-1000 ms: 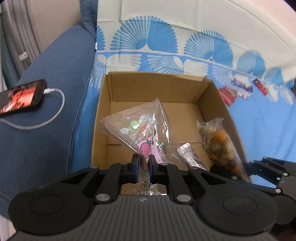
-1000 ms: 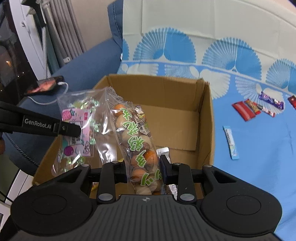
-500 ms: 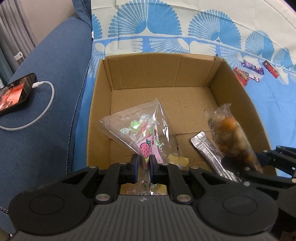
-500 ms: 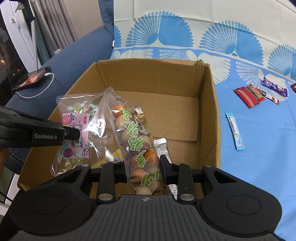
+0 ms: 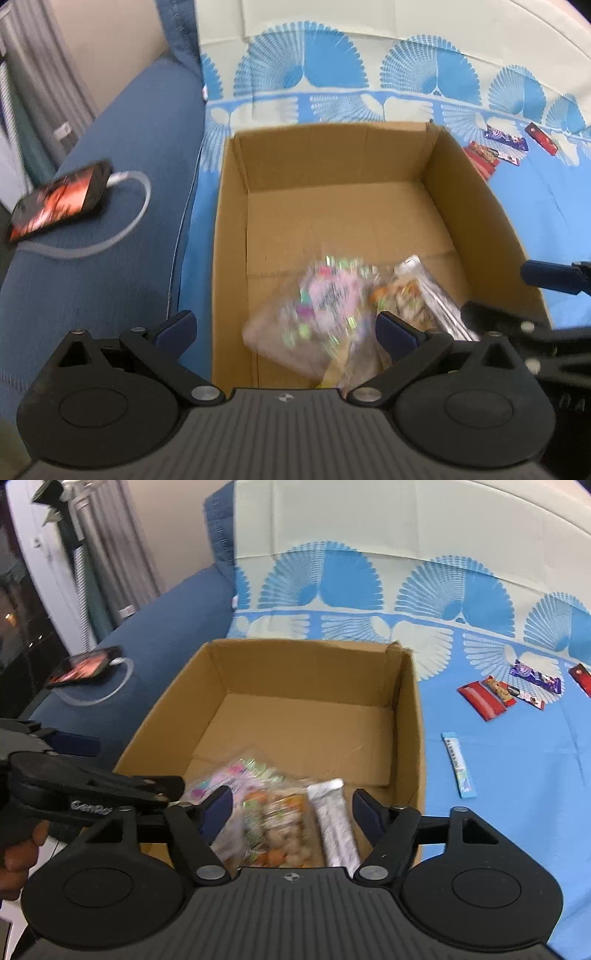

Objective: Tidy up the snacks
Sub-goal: 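Lower both tools into the box and open them to release the bags, then lift both open tools out of the box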

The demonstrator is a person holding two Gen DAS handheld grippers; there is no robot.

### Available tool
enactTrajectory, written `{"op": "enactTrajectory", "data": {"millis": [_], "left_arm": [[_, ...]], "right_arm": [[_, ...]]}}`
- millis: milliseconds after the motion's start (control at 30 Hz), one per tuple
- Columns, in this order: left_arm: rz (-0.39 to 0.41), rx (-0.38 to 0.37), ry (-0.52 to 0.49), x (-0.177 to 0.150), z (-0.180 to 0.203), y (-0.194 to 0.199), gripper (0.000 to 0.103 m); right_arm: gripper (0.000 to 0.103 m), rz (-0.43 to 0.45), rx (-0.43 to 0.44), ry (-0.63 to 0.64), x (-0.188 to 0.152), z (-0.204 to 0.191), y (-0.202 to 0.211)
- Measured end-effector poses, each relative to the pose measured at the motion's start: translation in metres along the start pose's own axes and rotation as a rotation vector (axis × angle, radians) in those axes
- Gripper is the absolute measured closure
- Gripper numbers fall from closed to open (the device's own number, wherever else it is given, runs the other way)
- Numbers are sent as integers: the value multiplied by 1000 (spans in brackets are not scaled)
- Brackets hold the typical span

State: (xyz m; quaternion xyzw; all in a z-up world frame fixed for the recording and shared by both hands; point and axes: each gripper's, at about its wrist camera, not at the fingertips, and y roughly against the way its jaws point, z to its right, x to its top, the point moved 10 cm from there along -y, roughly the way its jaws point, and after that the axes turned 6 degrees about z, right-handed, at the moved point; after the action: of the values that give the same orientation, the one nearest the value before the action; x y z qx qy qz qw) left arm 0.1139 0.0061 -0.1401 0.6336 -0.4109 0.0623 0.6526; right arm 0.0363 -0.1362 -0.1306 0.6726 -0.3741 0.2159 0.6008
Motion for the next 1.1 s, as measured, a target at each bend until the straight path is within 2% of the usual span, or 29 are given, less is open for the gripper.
{"op": "enactTrajectory", "data": {"millis": [233, 400, 700, 1100], "left_arm": [[-33, 12, 102, -39, -8, 42, 0], [4, 49, 160, -52, -10, 72, 0], [103, 60, 150, -56, 0, 117, 0], [171, 62, 142, -54, 10, 153, 0]], "right_arm": [[19, -30, 16, 48, -29, -27, 39], [15, -14, -2, 57, -36, -36, 64], [12, 64, -22, 79, -40, -45, 109], [10, 168, -18, 87, -40, -47, 152]]}}
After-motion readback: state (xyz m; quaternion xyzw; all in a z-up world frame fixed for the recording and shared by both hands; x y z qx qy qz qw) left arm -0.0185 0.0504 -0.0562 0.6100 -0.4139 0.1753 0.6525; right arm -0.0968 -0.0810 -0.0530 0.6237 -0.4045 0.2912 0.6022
